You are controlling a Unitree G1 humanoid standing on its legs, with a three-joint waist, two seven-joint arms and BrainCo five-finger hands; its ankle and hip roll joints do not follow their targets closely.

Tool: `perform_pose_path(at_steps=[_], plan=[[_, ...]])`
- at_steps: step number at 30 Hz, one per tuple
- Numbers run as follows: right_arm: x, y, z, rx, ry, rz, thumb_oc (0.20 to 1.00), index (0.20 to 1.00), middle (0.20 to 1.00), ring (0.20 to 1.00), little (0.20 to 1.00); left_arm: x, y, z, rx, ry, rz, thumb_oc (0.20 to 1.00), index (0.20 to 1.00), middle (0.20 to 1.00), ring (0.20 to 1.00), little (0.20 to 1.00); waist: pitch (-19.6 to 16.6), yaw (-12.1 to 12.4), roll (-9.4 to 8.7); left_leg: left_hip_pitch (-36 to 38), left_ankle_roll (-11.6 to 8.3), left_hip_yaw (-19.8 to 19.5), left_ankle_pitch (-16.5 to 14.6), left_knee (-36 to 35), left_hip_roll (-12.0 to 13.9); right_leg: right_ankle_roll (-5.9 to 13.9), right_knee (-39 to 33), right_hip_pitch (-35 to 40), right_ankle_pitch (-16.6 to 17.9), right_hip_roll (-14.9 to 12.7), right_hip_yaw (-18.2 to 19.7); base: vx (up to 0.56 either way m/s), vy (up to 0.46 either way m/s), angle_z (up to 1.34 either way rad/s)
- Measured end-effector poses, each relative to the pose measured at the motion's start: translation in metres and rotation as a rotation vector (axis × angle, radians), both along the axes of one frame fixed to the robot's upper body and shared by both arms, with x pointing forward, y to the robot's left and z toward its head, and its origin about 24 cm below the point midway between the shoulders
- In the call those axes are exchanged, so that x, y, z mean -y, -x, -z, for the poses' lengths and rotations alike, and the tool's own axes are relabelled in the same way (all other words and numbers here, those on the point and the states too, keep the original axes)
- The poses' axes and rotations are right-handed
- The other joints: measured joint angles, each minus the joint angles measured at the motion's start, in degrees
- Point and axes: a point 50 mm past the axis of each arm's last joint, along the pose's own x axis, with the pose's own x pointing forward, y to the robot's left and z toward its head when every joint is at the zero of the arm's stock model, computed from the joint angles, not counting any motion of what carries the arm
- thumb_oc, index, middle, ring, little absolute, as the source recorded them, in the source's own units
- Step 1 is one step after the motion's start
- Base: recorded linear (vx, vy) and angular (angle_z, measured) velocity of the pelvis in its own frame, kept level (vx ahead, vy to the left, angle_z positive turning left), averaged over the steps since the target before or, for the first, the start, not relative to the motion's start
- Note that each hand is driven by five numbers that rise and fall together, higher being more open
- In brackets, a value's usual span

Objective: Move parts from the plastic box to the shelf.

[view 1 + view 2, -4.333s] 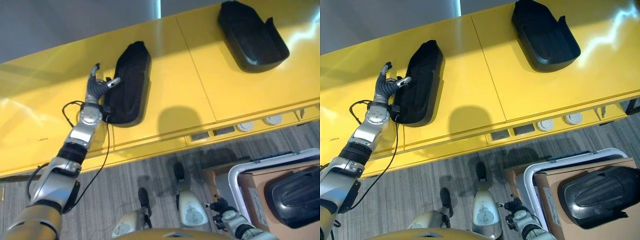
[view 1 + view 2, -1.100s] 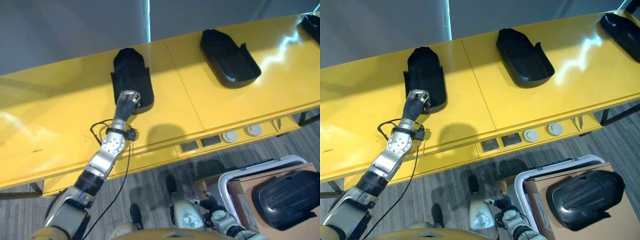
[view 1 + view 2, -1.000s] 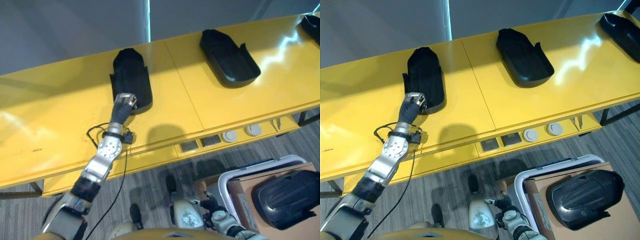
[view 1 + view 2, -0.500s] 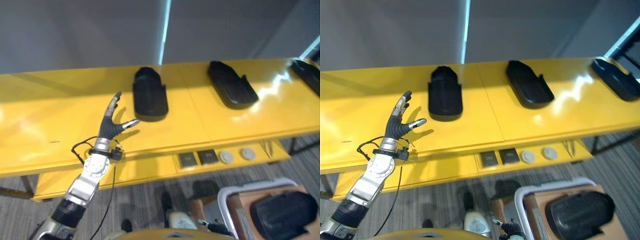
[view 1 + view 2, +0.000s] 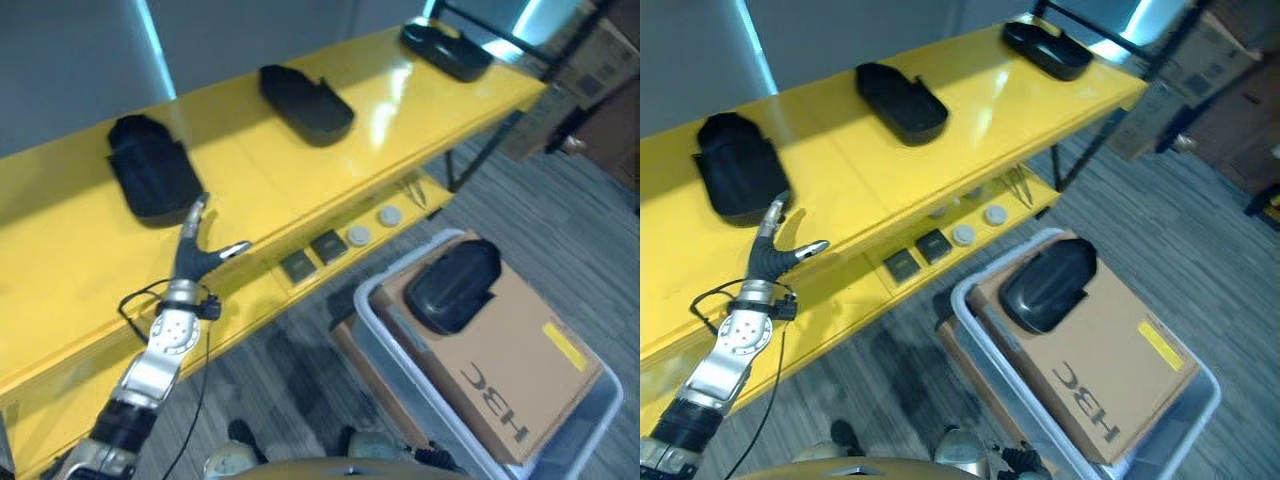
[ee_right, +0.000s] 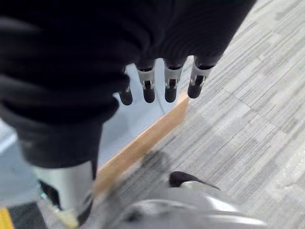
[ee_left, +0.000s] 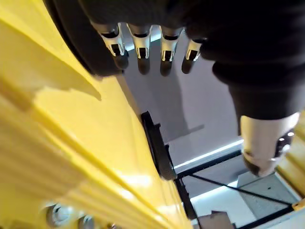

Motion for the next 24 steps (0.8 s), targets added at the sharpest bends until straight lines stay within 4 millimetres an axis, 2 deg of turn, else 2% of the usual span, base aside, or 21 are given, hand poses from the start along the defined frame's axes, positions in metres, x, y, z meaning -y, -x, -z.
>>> perform_pose_path(at_steps=[1, 2, 3, 4, 5, 6, 7, 9, 10, 11, 12, 13, 14, 15, 16, 17, 18, 19, 22, 24], plan=[[0.0, -0.001, -0.001, 0.011, 0.008, -0.024, 1.0, 1.0, 1.0, 1.0, 1.0, -0.001, 0.002, 0.008, -0.032, 0.01, -0.018, 1.0, 1.0, 1.0, 1.0, 1.0, -0.7, -1.3, -0.49, -1.2, -1.48, -1.0, -0.5, -0.1, -0.7, -0.26, -5.0, 2.0, 0.1, 0.6, 0.5, -0.12, -0.25, -1.17], [0.006, 0.001, -0.003, 0.014, 0.027, -0.031, 1.0, 1.0, 1.0, 1.0, 1.0, 0.007, -0.001, 0.015, -0.05, 0.031, -0.01, 1.0, 1.0, 1.0, 1.0, 1.0, -1.0, -2.3, 1.1, -2.0, -3.2, -1.4, 0.6, -3.4, -0.8, -0.44, -7.4, 3.0, 0.6, 2.2, 0.8, -0.11, -0.306, -0.69], [0.02, 0.009, -0.004, -0.017, 0.064, -0.028, 1.0, 1.0, 1.0, 1.0, 1.0, 0.015, -0.001, 0.024, -0.076, 0.063, -0.013, 1.0, 1.0, 1.0, 1.0, 1.0, -2.2, -2.3, 3.1, -3.2, -4.34, -2.9, 4.6, -5.9, 0.1, -0.59, -8.4, 2.2, 0.6, 4.8, 3.6, -0.16, -0.346, -0.55], [0.016, 0.015, -0.001, -0.035, 0.06, -0.053, 1.0, 1.0, 1.0, 1.0, 1.0, 0.014, -0.003, 0.037, -0.134, 0.039, -0.022, 1.0, 1.0, 1.0, 1.0, 1.0, -3.2, -3.2, 3.04, -3.2, -4.73, -3.0, 5.6, -5.1, 0.7, -0.21, -9.4, 2.9, 0.5, 5.4, 4.3, -0.16, -0.339, -0.42], [0.014, 0.031, 0.003, -0.086, 0.066, -0.092, 1.0, 1.0, 1.0, 1.0, 1.0, 0.018, -0.005, 0.045, -0.16, 0.022, -0.025, 1.0, 1.0, 1.0, 1.0, 1.0, -3.5, -3.9, 3.42, -3.6, -4.98, -3.7, 6.7, -5.0, 1.2, -0.98, -9.4, 3.2, 0.8, 6.2, 3.3, -0.21, -0.355, 0.24], [0.014, 0.034, 0.003, -0.096, 0.072, -0.116, 1.0, 1.0, 1.0, 1.0, 1.0, 0.019, -0.004, 0.049, -0.176, 0.018, -0.03, 1.0, 1.0, 1.0, 1.0, 1.0, -3.5, -4.2, 3.51, -3.7, -5.02, -4.6, 7.3, -4.8, 1.5, -1.28, -9.4, 3.1, 0.5, 6.5, 2.8, -0.16, -0.26, 0.1], [0.013, 0.035, 0.004, -0.098, 0.069, -0.112, 1.0, 1.0, 1.0, 1.0, 1.0, 0.014, 0.0, 0.064, -0.235, -0.022, -0.057, 1.0, 1.0, 1.0, 1.0, 1.0, -3.2, -3.9, 3.62, -3.7, -5.65, -4.5, 8.1, -3.2, 2.3, -1.88, -9.0, 2.3, 0.0, 6.9, 4.0, -0.16, -0.205, -0.35], [0.009, 0.023, 0.001, -0.041, 0.06, -0.119, 1.0, 1.0, 1.0, 1.0, 1.0, -0.004, 0.022, 0.105, -0.443, -0.073, -0.137, 1.0, 1.0, 1.0, 1.0, 1.0, -3.0, -4.1, 2.73, -4.3, -7.84, -4.7, 10.1, 2.4, 3.7, -3.16, -9.2, 2.7, 0.1, 6.0, 6.9, -0.19, -0.067, -0.84], [0.008, 0.018, -0.001, -0.023, 0.065, -0.152, 1.0, 1.0, 1.0, 1.0, 1.0, -0.004, 0.035, 0.119, -0.509, -0.07, -0.152, 1.0, 1.0, 1.0, 1.0, 1.0, -2.3, -4.0, 2.99, -4.9, -8.58, -9.7, 11.1, 6.5, 3.9, -4.73, -9.0, 3.1, 1.2, 6.2, 9.5, -0.12, -0.048, -1.29], [0.005, -0.001, -0.006, 0.016, 0.083, -0.231, 1.0, 1.0, 1.0, 1.0, 1.0, 0.003, 0.05, 0.132, -0.559, -0.065, -0.157, 1.0, 1.0, 1.0, 1.0, 1.0, -1.6, -3.2, 2.89, -5.5, -11.87, -22.5, 7.3, 6.8, -0.1, -5.52, -8.5, 1.9, 2.0, 5.8, 14.4, -0.02, -0.035, -1.86], [0.005, -0.021, -0.012, 0.056, 0.104, -0.285, 1.0, 1.0, 1.0, 1.0, 1.0, 0.001, 0.068, 0.141, -0.595, -0.068, -0.186, 1.0, 1.0, 1.0, 1.0, 1.0, -1.5, -2.2, 2.63, -4.0, -11.18, -34.1, 1.9, 4.2, -5.8, -5.58, -8.4, 0.7, 3.3, 5.3, 19.3, 0.03, -0.025, -2.57], [0.002, -0.041, -0.023, 0.146, 0.108, -0.318, 1.0, 1.0, 1.0, 1.0, 1.0, 0.002, 0.082, 0.153, -0.661, -0.093, -0.188, 1.0, 1.0, 1.0, 1.0, 1.0, -1.3, -1.0, 2.62, -1.5, -9.39, -42.8, -0.1, -0.7, -10.4, -4.78, -8.8, -0.3, 4.3, 5.2, 25.3, 0.0, 0.031, -2.32], [-0.005, -0.053, -0.032, 0.235, 0.092, -0.328, 1.0, 1.0, 1.0, 1.0, 1.0, 0.002, 0.084, 0.161, -0.704, -0.101, -0.2, 1.0, 1.0, 1.0, 1.0, 1.0, -1.0, -1.7, 3.19, -1.3, -8.38, -42.2, -0.5, -2.8, -10.9, -4.68, -9.4, -0.1, 4.3, 5.9, 26.0, 0.02, 0.051, -1.45], [-0.007, -0.061, -0.038, 0.29, 0.086, -0.319, 1.0, 1.0, 1.0, 1.0, 1.0, 0.003, 0.08, 0.163, -0.714, -0.099, -0.206, 1.0, 1.0, 1.0, 1.0, 1.0, -0.6, -3.4, 3.3, -1.4, -8.1, -41.4, -0.3, -3.2, -10.4, -4.57, -9.4, 0.5, 4.2, 6.6, 25.7, 0.01, 0.092, -0.22], [-0.009, -0.061, -0.041, 0.314, 0.077, -0.323, 1.0, 1.0, 1.0, 1.0, 1.0, 0.005, 0.072, 0.165, -0.721, -0.102, -0.212, 1.0, 1.0, 1.0, 1.0, 1.0, -0.2, -4.5, 3.51, -2.5, -7.58, -40.0, 0.1, -3.4, -9.3, -4.97, -9.7, 1.4, 3.7, 7.6, 24.9, 0.01, 0.132, 0.16], [-0.009, -0.058, -0.043, 0.329, 0.073, -0.321, 1.0, 1.0, 1.0, 1.0, 1.0, 0.005, 0.066, 0.166, -0.724, -0.107, -0.212, 1.0, 1.0, 1.0, 1.0, 1.0, -0.2, -4.6, 3.36, -2.8, -7.13, -38.8, 0.4, -4.2, -8.6, -5.53, -9.8, 1.7, 3.3, 8.1, 24.7, 0.0, 0.155, 0.03], [-0.006, -0.056, -0.049, 0.364, 0.076, -0.321, 1.0, 1.0, 1.0, 1.0, 1.0, 0.007, 0.059, 0.167, -0.729, -0.127, -0.202, 1.0, 1.0, 1.0, 1.0, 1.0, -0.3, -5.6, 2.88, -4.0, -6.47, -34.3, 0.1, -2.9, -7.3, -5.69, -9.8, 1.5, 3.7, 8.0, 23.0, 0.01, 0.19, -0.06], [-0.006, -0.056, -0.056, 0.408, 0.081, -0.324, 1.0, 1.0, 1.0, 1.0, 1.0, 0.007, 0.059, 0.17, -0.751, -0.14, -0.205, 1.0, 1.0, 1.0, 1.0, 1.0, -0.2, -6.5, 3.13, -4.9, -6.13, -32.0, 0.0, -1.6, -6.8, -5.69, -9.8, 1.3, 3.6, 7.7, 21.9, 0.02, 0.174, -0.19], [0.006, -0.055, -0.067, 0.45, 0.139, -0.332, 1.0, 1.0, 1.0, 1.0, 1.0, 0.003, 0.076, 0.188, -0.871, -0.157, -0.233, 1.0, 1.0, 1.0, 1.0, 1.0, -0.5, -8.3, 3.92, -1.8, -5.16, -30.4, 0.7, -6.0, -6.9, -4.1, -9.8, 0.3, 3.9, 7.0, 23.1, 0.04, 0.193, -0.42], [0.012, -0.052, -0.081, 0.503, 0.209, -0.382, 1.0, 1.0, 1.0, 1.0, 1.0, 0.006, 0.092, 0.2, -0.959, -0.152, -0.248, 1.0, 1.0, 1.0, 1.0, 1.0, -0.5, -10.2, 5.85, 1.0, -4.16, -29.1, 1.4, -10.2, -6.4, -3.04, -9.8, 0.0, 4.7, 7.0, 23.4, 0.04, 0.176, -0.16]])
